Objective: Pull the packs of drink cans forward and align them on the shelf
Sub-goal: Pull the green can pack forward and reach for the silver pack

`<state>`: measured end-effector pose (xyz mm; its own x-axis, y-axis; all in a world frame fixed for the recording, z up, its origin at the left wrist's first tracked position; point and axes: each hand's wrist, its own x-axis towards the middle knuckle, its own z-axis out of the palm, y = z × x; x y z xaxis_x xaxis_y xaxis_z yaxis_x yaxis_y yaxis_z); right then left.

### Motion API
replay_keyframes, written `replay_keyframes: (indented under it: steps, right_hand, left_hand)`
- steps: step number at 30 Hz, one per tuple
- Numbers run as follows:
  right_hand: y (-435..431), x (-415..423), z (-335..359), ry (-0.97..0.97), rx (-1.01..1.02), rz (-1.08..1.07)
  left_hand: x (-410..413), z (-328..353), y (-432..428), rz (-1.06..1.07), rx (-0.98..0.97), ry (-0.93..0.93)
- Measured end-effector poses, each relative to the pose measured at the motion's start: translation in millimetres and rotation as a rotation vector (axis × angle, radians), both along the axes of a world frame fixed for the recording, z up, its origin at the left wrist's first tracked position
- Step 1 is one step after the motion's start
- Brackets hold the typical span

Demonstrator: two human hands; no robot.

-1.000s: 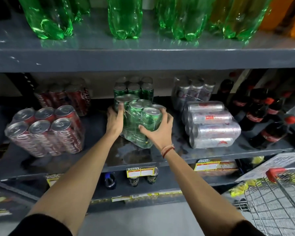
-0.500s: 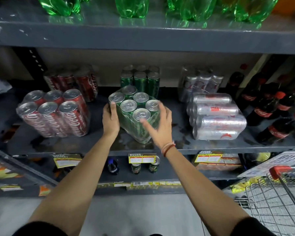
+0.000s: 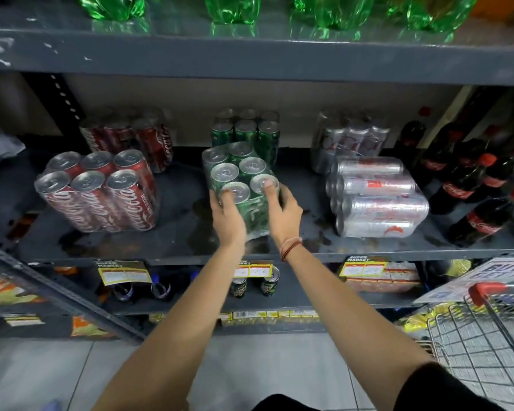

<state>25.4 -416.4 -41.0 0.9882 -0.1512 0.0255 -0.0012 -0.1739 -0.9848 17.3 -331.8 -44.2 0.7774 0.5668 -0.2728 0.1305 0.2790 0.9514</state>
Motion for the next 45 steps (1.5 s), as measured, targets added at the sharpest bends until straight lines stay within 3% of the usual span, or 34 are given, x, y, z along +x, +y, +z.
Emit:
replay_keyframes:
  steps: [3, 6, 9, 12, 19, 24, 28, 34, 36, 39, 42, 45]
  right_hand:
    - [26.0, -30.0, -13.0, -0.050, -0.090, -0.094]
    - [40.3, -47.6, -13.5, -0.052, -0.109, -0.072]
    - [26.4, -34.9, -3.1, -0.078, -0.052, -0.126]
    - [0.5, 8.2, 8.0, -0.171, -0.084, -0.216]
    - [-24.1, 66.6, 29.5, 0.265, -0.001, 0.181]
    - [-0.1, 35.9, 12.6, 0.112, 0.013, -0.075]
    - [24.2, 15.2, 4.3, 0.123, -0.075, -0.255]
    - [10.7, 14.5, 3.9, 0.141, -0.033, -0.150]
    - [-6.8, 14.9, 8.7, 0.085, 0.029, -0.144]
    - [-49.1, 14.7, 18.5, -0.143, 0.052, -0.302]
    - [-105.0, 14.5, 20.0, -0.342, -0.040, -0.489]
    - [-161.2, 15.4, 11.6, -0.365, -0.121, -0.700]
  left_hand:
    - [20.3, -6.2, 42.6, -0.086, -0.110, 0.007]
    - [42.7, -14.3, 74.3, -0.136, -0.097, 0.057]
    - [34.5, 7.7, 75.0, 0.005, -0.061, 0.143]
    - [5.4, 15.7, 40.9, 0.097, -0.062, 0.020]
    - [-3.0, -0.8, 6.5, -0.003, 0.149, 0.019]
    - [8.9, 5.4, 47.7, -0.205, 0.195, 0.021]
    - [19.6, 15.9, 79.7, -0.361, 0.218, 0.075]
    - [18.3, 18.5, 82.9, -0.320, 0.167, 0.121]
    - [16.9, 19.4, 72.9, -0.197, 0.271, 0.105]
    - [15.6, 30.0, 50.7, -0.084, 0.680, 0.045]
    - [20.8, 49.9, 15.3, -0.113, 1.018, -0.038]
    - [28.2, 65.8, -31.3, -0.209, 1.161, -0.138]
